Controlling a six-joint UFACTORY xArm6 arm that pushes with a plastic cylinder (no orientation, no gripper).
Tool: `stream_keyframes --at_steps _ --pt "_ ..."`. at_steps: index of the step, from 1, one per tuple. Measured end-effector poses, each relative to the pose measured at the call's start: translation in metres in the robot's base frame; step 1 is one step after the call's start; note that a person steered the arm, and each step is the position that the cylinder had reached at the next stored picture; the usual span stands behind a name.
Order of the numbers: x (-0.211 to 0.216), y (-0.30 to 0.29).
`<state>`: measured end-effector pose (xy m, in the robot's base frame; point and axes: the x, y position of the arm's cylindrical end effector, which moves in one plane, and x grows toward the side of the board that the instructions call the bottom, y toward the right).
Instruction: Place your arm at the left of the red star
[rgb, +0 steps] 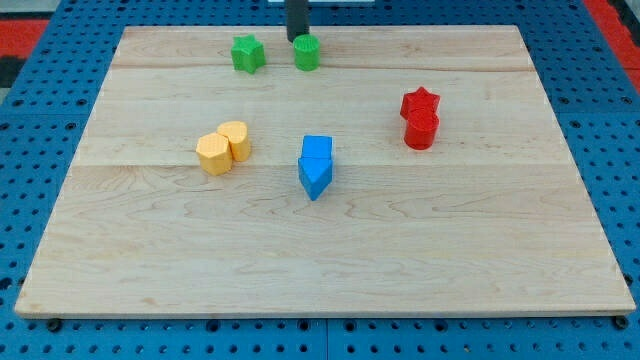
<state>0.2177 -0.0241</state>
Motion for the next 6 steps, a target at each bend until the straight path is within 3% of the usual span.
stream_keyframes --at_steps 2,6 --pt "-0.002 0.044" --pt "0.076 0.083"
